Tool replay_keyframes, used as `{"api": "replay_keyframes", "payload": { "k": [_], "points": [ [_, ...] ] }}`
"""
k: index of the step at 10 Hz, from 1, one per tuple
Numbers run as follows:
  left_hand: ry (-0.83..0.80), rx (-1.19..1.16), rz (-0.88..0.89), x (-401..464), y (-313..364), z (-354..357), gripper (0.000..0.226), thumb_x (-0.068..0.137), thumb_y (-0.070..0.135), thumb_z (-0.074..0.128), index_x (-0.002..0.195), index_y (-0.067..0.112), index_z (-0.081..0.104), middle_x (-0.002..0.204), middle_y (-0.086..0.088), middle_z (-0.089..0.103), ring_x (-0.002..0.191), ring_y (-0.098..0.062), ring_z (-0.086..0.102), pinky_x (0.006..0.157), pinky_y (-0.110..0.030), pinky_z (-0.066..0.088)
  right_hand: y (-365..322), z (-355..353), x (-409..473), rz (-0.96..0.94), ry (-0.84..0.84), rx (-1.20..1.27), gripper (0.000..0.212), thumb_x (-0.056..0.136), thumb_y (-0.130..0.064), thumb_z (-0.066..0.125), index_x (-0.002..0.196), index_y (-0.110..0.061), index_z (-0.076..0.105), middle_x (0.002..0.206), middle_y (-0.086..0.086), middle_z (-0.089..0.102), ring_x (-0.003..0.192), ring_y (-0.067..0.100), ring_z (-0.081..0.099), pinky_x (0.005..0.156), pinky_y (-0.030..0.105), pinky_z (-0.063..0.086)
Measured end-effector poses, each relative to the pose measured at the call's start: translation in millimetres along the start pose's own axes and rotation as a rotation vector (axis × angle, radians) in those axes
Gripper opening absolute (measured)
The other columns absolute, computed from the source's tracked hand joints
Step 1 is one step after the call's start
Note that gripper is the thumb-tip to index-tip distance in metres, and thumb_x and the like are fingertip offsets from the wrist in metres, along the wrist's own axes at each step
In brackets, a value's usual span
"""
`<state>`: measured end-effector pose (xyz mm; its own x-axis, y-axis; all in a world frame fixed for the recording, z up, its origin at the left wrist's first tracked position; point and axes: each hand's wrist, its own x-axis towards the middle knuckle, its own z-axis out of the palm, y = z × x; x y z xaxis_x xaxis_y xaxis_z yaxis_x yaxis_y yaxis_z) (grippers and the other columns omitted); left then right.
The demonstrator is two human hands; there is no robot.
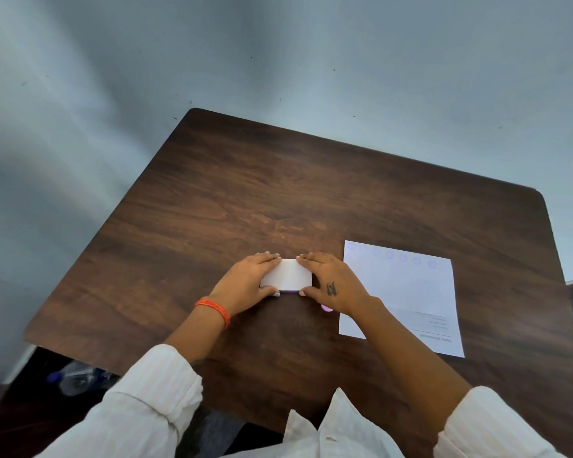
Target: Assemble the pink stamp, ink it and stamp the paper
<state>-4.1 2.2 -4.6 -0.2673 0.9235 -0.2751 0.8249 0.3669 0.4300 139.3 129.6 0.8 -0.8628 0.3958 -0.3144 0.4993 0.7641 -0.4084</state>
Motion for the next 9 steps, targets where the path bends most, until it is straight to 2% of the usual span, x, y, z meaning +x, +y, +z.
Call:
{"api": "replay_keyframes", "payload": {
  "k": [5,9],
  "points": [
    [-0.002,-0.020,0.020,-0.6,-3.7,4.8,0.070,0.086,0.030,0.060,0.142,0.015,0.023,0.154,-0.001,0.023,0.143,-0.015,0.016,0.116,-0.029,0.015,0.8,7.8,0.9,-0.011,-0.052,-0.012,0.065,0.090,-0.029,0.054,0.144,-0.019,0.018,0.156,0.001,0.016,0.144,0.015,0.013,0.116,0.029,0.015],
    [0.013,-0.032,0.016,-2.5,0.9,9.2,0.071,0.086,0.027,0.059,0.143,0.016,0.020,0.156,-0.002,0.019,0.145,-0.019,0.008,0.117,-0.034,0.013,-5.2,5.0,-4.1,0.006,-0.044,0.013,0.069,0.089,-0.029,0.055,0.145,-0.019,0.017,0.157,0.001,0.013,0.144,0.019,0.015,0.116,0.036,0.020]
  ]
}}
